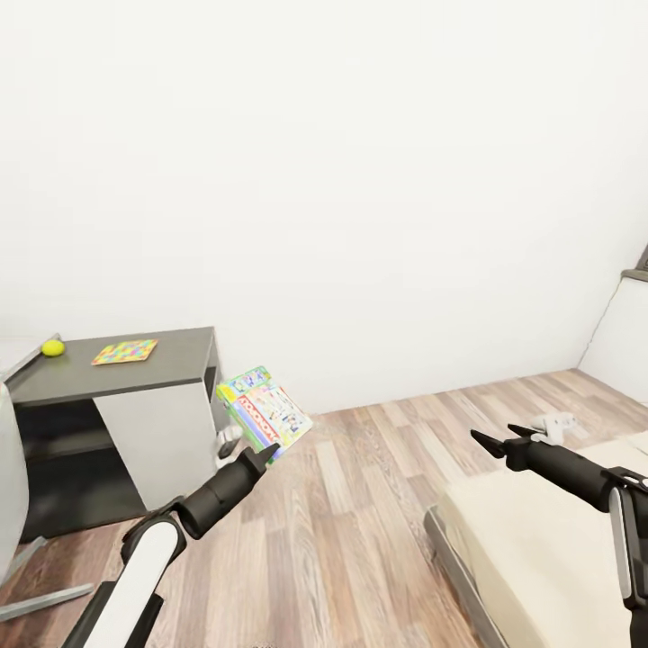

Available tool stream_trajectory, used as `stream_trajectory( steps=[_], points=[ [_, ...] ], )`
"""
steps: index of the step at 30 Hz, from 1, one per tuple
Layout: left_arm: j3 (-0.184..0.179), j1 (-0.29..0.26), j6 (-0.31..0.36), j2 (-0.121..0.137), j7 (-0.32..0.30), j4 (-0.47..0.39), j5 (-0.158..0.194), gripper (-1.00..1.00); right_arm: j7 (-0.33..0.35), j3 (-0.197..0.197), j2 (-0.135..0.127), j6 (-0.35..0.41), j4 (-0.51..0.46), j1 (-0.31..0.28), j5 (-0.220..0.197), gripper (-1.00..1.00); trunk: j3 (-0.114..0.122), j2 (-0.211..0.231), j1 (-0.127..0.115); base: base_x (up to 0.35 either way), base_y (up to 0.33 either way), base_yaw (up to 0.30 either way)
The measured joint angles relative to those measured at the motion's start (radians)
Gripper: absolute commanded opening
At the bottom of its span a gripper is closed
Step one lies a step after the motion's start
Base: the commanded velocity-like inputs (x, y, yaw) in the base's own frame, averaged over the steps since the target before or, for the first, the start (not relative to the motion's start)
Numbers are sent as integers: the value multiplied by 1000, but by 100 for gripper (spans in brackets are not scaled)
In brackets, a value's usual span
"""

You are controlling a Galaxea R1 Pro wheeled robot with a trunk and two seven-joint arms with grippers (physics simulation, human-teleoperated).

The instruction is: Put all the toys in the child's room - the three board games (two on the bed and one on the table), the two jigsaw puzzles on the table, and the tennis ball on the table - inside the toy box on the table in the child's room.

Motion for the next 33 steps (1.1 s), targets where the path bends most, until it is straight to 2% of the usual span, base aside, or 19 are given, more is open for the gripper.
stream_trajectory(
  steps=[10,24,28,33],
  points=[
    [2,13,0,4,-31,-3,13,-100,1,1,0,0,0,1,0,100,31,70,-38,0,0,298],
    [-4,14,0,-2,-23,-1,12,-100,1,2,0,0,0,2,-1,100,75,168,-92,0,0,298],
    [-28,14,0,-21,-18,-1,12,-100,1,3,0,0,0,2,-1,100,88,196,-107,0,0,298],
    [-43,14,-2,-31,-16,0,4,-100,1,3,0,0,0,2,-1,100,103,231,-127,0,0,298]
  ],
)
